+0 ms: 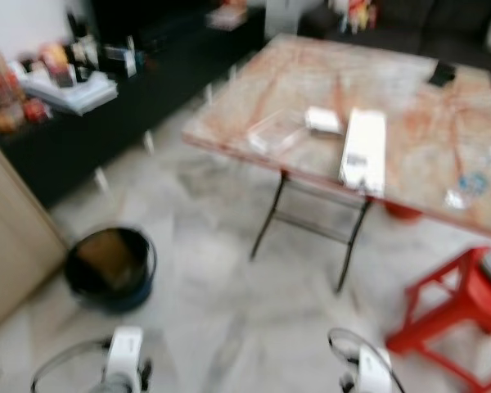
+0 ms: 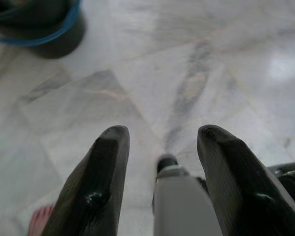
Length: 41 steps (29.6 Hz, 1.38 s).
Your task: Picking trash to rubbish bin
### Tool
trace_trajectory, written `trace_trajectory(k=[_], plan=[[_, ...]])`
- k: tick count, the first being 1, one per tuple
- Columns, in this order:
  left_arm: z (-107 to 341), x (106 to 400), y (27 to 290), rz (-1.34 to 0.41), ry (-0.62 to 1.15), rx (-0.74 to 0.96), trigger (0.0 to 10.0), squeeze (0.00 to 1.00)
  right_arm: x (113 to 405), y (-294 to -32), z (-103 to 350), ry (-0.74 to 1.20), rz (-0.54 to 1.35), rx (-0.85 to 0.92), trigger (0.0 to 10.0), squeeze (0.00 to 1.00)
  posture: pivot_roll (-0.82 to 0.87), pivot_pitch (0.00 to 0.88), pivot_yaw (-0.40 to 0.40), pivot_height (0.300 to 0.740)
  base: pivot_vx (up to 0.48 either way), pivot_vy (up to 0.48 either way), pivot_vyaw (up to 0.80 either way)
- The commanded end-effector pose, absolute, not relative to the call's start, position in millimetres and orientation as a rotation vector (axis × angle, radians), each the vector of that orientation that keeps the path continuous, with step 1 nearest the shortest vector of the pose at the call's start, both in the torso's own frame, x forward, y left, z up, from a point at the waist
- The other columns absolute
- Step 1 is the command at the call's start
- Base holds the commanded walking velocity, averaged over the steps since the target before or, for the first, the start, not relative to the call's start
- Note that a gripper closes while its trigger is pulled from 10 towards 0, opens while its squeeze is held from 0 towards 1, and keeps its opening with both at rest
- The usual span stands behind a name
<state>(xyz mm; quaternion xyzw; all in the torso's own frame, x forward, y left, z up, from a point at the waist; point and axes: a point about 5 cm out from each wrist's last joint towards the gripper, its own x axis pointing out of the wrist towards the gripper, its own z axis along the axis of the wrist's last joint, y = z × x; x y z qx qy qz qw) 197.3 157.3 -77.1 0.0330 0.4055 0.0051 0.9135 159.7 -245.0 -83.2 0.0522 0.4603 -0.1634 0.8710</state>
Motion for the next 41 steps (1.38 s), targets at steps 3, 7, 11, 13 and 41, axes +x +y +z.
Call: trace_trajectory(k=[3, 7, 11, 13, 41], plan=[[-80, 191, 163, 0.017, 0.861, 0.086, 10.0, 0.00, 152, -244, -87, 0.985, -0.360, 0.123, 10.0, 0.00, -0.08, 0.045, -0.036, 0.740, 0.000, 0.000, -0.77], [-80, 191, 163, 0.018, 0.861, 0.087, 10.0, 0.00, 151, -244, -87, 0.987, -0.360, 0.124, 10.0, 0.00, -0.08, 0.047, -0.036, 0.740, 0.000, 0.000, -0.77], [-80, 192, 164, 0.021, 0.859, 0.087, 10.0, 0.00, 151, -244, -87, 0.989, -0.359, 0.123, 10.0, 0.00, -0.08, 0.049, -0.037, 0.740, 0.000, 0.000, -0.77], [-80, 192, 164, 0.022, 0.859, 0.086, 10.0, 0.00, 150, -244, -87, 0.990, -0.360, 0.123, 10.0, 0.00, -0.08, 0.049, -0.037, 0.740, 0.000, 0.000, -0.77], [-75, 201, 157, 0.008, 0.828, 0.055, 10.0, 0.00, 162, -245, -81, 0.908, -0.353, 0.137, 10.0, 0.00, -0.08, 0.036, -0.042, 0.740, 0.000, 0.000, -0.20]])
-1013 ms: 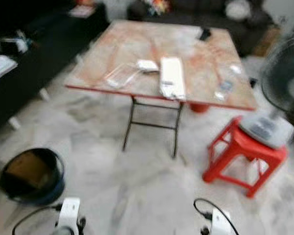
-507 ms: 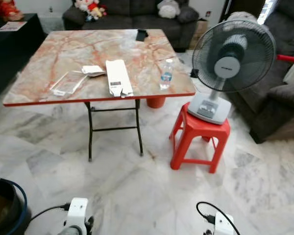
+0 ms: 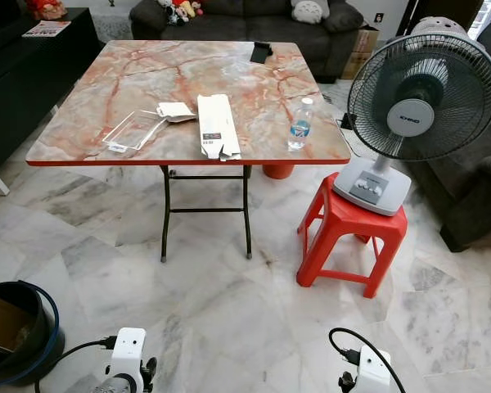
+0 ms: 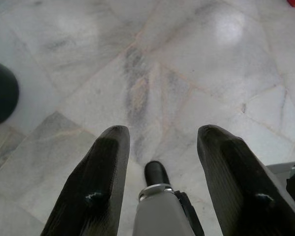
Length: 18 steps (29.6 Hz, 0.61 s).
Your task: Picking trash to rubbish bin
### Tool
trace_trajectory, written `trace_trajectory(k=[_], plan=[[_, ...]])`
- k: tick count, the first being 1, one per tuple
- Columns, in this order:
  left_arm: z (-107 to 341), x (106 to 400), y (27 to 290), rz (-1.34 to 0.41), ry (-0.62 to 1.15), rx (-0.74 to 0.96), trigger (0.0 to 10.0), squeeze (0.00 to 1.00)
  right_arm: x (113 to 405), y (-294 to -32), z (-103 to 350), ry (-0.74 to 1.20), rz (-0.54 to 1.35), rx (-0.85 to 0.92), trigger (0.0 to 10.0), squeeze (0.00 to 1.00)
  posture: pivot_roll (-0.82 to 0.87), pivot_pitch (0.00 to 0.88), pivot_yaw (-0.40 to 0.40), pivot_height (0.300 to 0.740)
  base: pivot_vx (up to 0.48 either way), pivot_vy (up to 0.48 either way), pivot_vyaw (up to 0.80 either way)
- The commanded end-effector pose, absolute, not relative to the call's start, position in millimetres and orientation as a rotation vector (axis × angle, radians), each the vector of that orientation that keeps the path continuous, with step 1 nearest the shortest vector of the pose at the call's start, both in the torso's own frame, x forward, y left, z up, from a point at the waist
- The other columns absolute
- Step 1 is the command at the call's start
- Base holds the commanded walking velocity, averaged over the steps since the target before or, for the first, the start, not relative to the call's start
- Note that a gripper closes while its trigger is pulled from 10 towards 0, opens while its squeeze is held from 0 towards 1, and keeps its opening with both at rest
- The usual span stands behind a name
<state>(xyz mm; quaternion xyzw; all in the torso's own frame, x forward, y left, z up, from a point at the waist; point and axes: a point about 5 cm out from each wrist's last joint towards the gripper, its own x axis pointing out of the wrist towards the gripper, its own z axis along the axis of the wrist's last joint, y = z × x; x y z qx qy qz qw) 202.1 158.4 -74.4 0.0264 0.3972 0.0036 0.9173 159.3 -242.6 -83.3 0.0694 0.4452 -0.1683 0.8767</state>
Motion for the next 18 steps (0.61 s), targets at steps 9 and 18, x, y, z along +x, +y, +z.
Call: trace_trajectory(k=[9, 18], plan=[[-42, 247, 148, -0.068, 0.573, 0.130, 10.0, 0.00, 237, -252, -32, 0.597, -0.242, 0.033, 10.0, 0.00, -0.09, 0.020, -0.041, 0.740, 0.000, 0.000, 0.00], [15, 302, 133, -0.075, 0.263, 0.115, 10.0, 0.00, 307, -214, 33, 0.206, -0.098, 0.062, 10.0, 0.00, -0.10, 0.000, -0.037, 0.740, 0.000, 0.000, 0.00]])
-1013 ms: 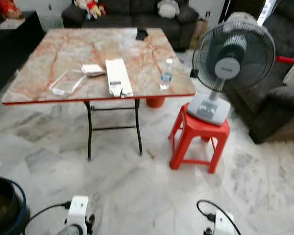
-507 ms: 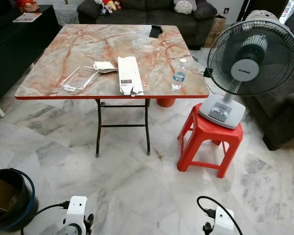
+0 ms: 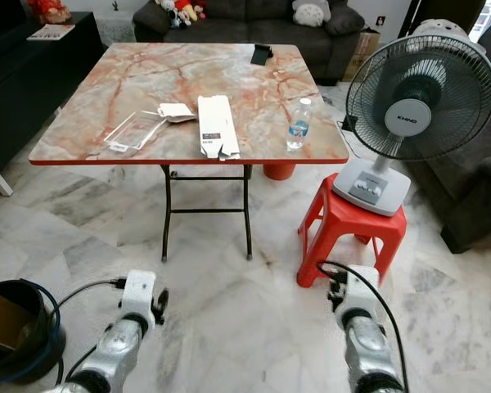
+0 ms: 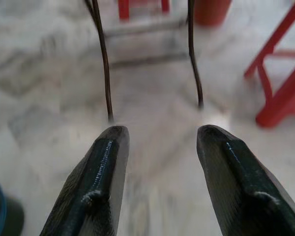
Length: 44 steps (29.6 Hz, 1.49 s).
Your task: Picking trash to rubbish bin
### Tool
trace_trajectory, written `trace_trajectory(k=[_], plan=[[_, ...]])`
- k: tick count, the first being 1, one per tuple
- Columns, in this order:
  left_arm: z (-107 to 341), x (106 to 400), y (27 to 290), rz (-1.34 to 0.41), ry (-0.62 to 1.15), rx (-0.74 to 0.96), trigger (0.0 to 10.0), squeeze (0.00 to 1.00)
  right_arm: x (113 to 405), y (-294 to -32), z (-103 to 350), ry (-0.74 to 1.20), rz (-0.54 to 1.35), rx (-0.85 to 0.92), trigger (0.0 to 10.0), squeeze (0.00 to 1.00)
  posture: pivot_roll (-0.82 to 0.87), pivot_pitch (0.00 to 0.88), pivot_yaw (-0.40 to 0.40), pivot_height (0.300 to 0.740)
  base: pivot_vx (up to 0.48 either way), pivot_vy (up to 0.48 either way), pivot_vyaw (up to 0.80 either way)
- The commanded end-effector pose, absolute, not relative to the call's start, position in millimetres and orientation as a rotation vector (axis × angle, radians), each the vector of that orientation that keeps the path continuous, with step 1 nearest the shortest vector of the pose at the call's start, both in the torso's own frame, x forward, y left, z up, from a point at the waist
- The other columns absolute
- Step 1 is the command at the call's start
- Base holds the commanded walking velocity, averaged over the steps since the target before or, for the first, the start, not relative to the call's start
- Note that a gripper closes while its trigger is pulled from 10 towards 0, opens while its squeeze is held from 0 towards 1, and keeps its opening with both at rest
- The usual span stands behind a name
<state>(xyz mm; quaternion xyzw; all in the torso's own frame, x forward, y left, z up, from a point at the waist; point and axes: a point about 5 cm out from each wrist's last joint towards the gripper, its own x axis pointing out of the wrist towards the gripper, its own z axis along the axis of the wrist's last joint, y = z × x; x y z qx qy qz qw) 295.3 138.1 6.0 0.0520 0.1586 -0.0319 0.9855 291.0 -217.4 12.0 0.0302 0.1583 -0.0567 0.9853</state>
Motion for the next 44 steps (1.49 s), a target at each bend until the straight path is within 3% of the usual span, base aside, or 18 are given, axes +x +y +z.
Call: trace_trajectory(k=[1, 10, 19, 44], plan=[[19, 305, 132, -0.079, 0.242, 0.118, 10.0, 0.00, 312, -210, 40, 0.175, -0.090, 0.068, 10.0, 0.00, -0.10, 0.000, -0.037, 0.740, 0.000, 0.000, 0.00], [56, 327, 123, -0.029, 0.054, 0.025, 10.0, 0.00, 339, -182, 80, -0.003, 0.005, 0.078, 10.0, 0.00, -0.09, 0.000, -0.042, 0.740, 0.000, 0.000, 0.00], [76, 333, 120, -0.061, -0.074, 0.071, 10.0, 0.00, 346, -179, 100, -0.100, 0.014, 0.086, 10.0, 0.00, -0.09, 0.000, -0.040, 0.740, 0.084, 0.000, 0.00], [90, 342, 121, -0.047, -0.126, 0.058, 10.0, 0.00, 355, -173, 122, -0.170, 0.037, 0.096, 10.0, 0.00, -0.08, 0.002, -0.043, 0.740, 0.304, 0.000, 0.00]])
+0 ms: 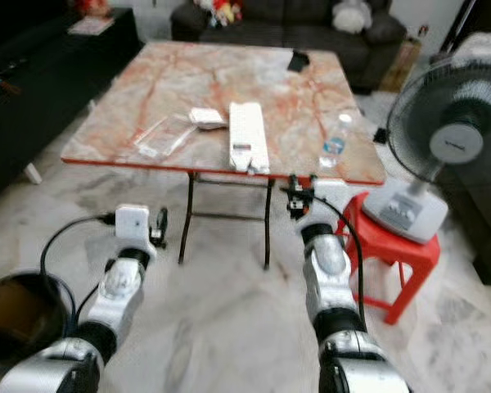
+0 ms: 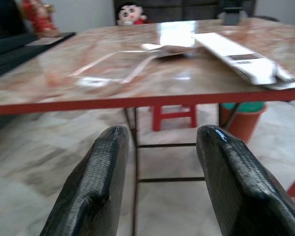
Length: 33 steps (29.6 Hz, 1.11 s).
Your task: Picking trash to rubbish bin
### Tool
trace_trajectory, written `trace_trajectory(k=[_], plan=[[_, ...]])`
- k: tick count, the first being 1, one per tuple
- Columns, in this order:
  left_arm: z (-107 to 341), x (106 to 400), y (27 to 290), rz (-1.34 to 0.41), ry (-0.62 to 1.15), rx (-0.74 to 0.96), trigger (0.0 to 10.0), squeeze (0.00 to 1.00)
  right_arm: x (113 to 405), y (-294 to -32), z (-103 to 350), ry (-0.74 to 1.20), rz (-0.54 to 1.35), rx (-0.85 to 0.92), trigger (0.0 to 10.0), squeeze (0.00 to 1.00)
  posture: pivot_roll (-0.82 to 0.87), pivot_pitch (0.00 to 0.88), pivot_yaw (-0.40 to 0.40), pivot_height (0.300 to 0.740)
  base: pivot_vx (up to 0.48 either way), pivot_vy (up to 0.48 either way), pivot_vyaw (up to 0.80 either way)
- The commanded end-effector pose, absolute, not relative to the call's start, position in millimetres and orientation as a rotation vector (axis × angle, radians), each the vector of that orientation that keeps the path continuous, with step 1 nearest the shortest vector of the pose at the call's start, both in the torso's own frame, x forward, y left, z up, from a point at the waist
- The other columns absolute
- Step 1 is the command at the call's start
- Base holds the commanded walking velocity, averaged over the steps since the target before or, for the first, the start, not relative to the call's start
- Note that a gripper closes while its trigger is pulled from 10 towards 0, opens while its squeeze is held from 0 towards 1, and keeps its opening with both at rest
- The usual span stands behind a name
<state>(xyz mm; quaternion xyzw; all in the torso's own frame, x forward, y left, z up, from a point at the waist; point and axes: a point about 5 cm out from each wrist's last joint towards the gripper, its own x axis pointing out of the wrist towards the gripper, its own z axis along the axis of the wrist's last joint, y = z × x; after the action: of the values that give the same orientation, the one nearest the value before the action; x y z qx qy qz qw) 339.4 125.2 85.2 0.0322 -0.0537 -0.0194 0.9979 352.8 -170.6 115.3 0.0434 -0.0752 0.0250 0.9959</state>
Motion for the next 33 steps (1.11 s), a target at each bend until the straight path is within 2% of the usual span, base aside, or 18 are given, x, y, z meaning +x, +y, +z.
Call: trace_trajectory(k=[1, 7, 11, 33], plan=[[90.4, 341.9, 120.9, -0.047, -0.126, 0.058, 10.0, 0.00, 355.7, -173.0, 121.9, -0.169, 0.035, 0.097, 10.0, 0.00, -0.08, 0.002, -0.043, 0.740, 0.345, 0.000, 0.00], [91.5, 342.5, 120.6, -0.050, -0.129, 0.057, 10.0, 0.00, 358.2, -173.2, 123.9, -0.163, 0.028, 0.123, 10.0, 0.00, -0.08, 0.007, -0.041, 0.740, 0.351, 0.000, 0.00], [91.5, 342.5, 120.2, -0.053, -0.130, 0.057, 10.0, 0.00, 358.2, -173.7, 127.5, -0.191, 0.031, 0.138, 10.0, 0.00, -0.08, 0.007, -0.041, 0.740, 0.352, 0.000, -0.80], [93.5, 343.0, 118.8, -0.051, -0.141, 0.050, 10.0, 0.00, 359.1, -170.2, 131.3, -0.203, 0.046, 0.101, 10.0, 0.00, -0.07, 0.011, -0.044, 0.740, 0.351, 0.000, 0.00]])
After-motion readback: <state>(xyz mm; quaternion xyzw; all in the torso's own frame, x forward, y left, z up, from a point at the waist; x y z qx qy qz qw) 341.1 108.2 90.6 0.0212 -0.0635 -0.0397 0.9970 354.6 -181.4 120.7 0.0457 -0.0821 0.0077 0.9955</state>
